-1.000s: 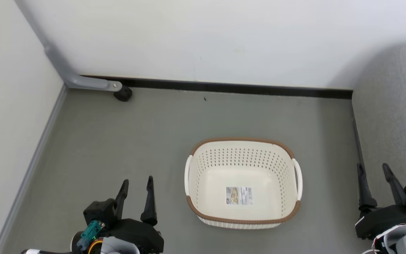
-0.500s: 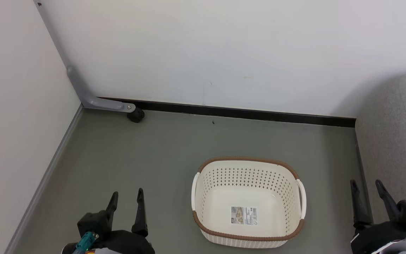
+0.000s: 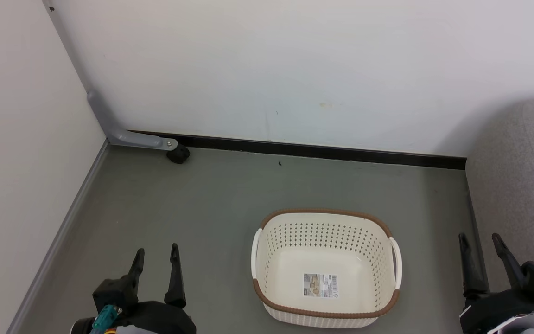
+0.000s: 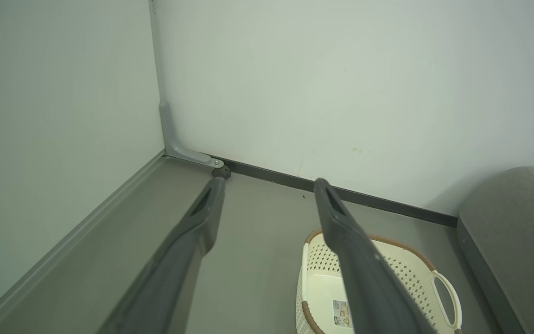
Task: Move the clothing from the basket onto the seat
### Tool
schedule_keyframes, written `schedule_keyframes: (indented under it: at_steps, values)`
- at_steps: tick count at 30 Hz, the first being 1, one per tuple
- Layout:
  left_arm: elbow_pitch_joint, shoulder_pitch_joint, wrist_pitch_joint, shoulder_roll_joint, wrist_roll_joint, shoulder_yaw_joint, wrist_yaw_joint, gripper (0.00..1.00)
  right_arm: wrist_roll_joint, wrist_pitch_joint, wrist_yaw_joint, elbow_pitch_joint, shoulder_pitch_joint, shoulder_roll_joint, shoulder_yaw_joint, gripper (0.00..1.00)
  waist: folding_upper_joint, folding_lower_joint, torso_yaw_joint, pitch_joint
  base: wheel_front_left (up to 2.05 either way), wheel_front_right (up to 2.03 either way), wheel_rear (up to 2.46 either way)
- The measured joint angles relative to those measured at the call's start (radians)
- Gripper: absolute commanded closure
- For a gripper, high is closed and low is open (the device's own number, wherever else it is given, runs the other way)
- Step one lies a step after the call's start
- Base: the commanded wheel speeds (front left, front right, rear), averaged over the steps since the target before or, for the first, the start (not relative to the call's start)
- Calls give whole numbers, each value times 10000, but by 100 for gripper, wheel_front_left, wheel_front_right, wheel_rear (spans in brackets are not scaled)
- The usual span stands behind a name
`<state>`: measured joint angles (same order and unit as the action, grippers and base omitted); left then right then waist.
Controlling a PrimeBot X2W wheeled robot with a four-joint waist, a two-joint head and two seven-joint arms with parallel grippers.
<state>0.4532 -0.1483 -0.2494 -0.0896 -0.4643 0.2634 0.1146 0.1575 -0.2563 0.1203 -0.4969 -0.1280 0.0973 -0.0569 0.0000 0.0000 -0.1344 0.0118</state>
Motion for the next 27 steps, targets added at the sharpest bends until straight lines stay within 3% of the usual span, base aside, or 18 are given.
schedule_keyframes:
  at_steps: [15,16,27]
  values:
    - [-52,148,0,86,454,-337,13,0,0,0,2,71,1,-2,29,0,0,0,-175,51,0,0,0]
    - [10,153,6,92,437,-328,0,100,0,2,0,8,8,-17,31,100,0,0,-181,54,0,0,0]
    - [614,779,205,165,90,-403,-90,100,393,190,0,-631,575,-330,-25,100,0,0,-148,56,0,0,0]
